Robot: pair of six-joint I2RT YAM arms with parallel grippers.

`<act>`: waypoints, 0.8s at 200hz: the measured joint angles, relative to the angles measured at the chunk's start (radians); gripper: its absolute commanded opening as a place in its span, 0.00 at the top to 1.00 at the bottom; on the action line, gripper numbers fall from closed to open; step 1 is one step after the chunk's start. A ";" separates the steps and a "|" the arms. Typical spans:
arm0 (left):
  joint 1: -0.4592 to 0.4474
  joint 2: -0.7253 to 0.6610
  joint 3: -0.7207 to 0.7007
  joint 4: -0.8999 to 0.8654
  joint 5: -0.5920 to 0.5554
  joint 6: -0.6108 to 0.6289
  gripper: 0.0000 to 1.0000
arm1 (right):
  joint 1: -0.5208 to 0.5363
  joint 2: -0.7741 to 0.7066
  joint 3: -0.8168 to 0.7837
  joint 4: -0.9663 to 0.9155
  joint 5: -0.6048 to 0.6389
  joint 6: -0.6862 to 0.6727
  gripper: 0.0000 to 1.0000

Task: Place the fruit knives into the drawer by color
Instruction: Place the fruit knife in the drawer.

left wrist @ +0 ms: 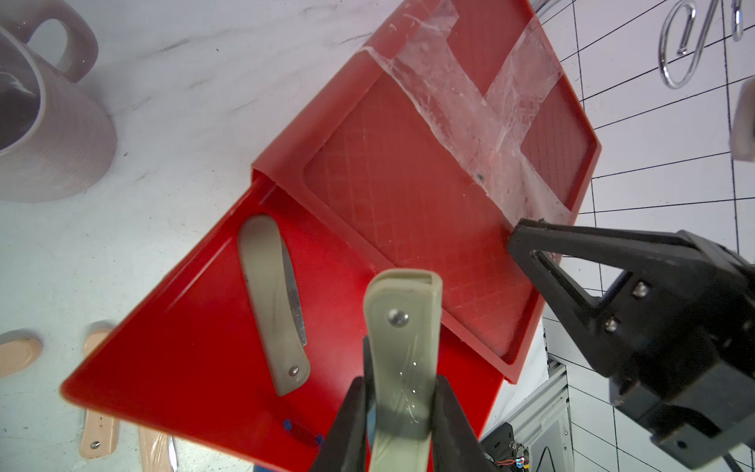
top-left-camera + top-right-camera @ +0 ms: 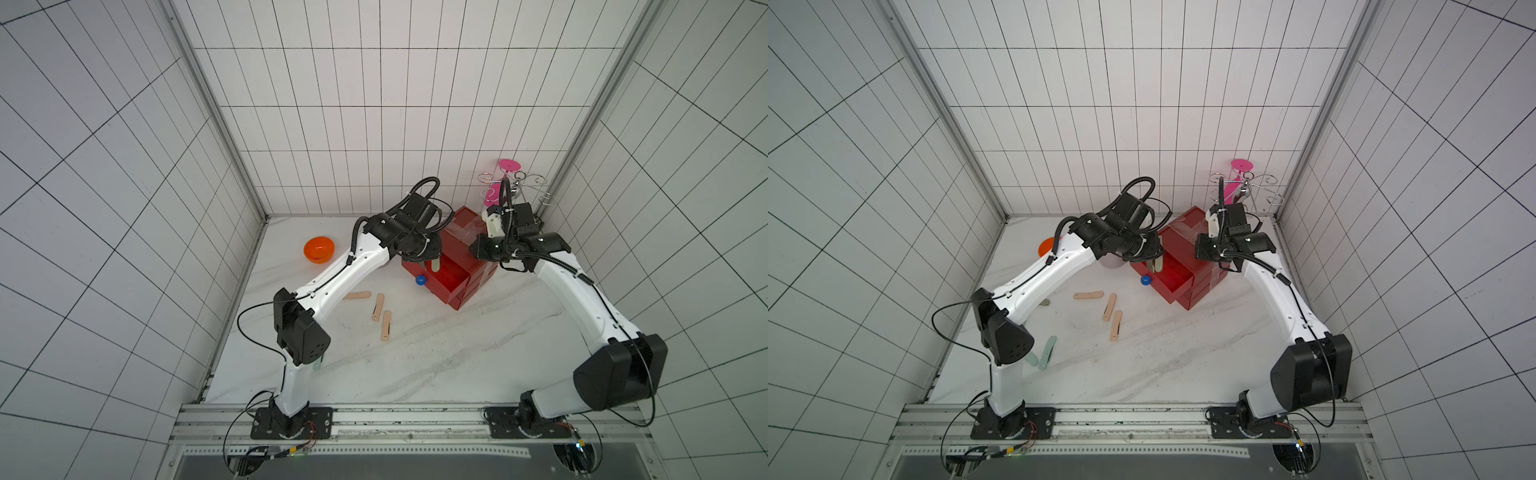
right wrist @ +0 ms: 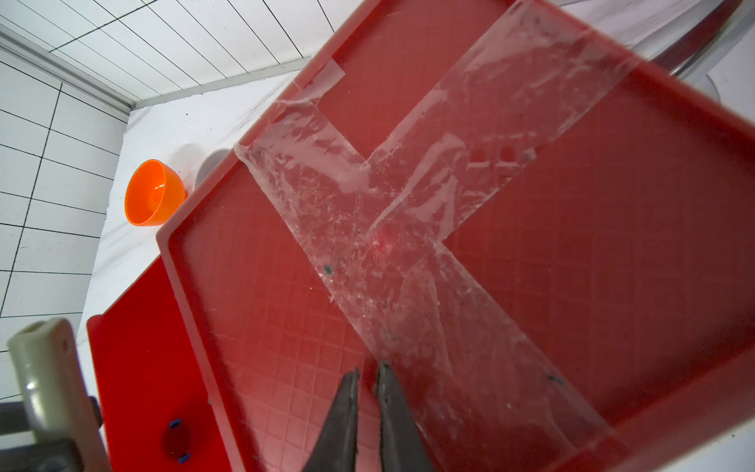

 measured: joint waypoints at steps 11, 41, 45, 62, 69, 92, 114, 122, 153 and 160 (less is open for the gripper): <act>0.000 0.000 -0.012 0.005 -0.002 -0.001 0.75 | 0.000 0.000 0.000 0.000 0.000 0.000 0.86; 0.000 0.000 -0.050 0.021 -0.006 -0.004 0.75 | 0.000 0.000 -0.001 0.000 0.000 0.000 0.86; 0.000 0.000 -0.055 0.024 -0.006 -0.004 0.75 | 0.000 0.000 -0.001 0.001 0.000 0.000 0.86; 0.000 0.000 -0.069 0.030 -0.006 -0.004 0.76 | 0.000 0.000 -0.002 0.002 0.000 0.000 0.86; 0.000 0.000 -0.072 0.031 -0.006 -0.004 0.75 | 0.000 -0.001 -0.002 0.002 0.000 0.000 0.86; 0.000 0.000 -0.076 0.036 -0.006 -0.004 0.75 | 0.000 -0.001 -0.003 0.003 0.000 0.000 0.86; 0.000 0.000 -0.077 0.041 -0.006 -0.004 0.75 | 0.000 -0.001 -0.003 0.003 0.000 0.000 0.86; 0.000 0.000 -0.077 0.042 -0.006 -0.004 0.74 | 0.000 -0.001 -0.003 0.003 0.000 0.000 0.86; 0.000 0.000 -0.083 0.043 -0.006 -0.004 0.72 | 0.000 -0.001 -0.003 0.003 0.000 0.000 0.86; 0.000 0.000 -0.085 0.044 -0.006 -0.004 0.72 | 0.000 -0.001 -0.003 0.003 -0.001 0.000 0.86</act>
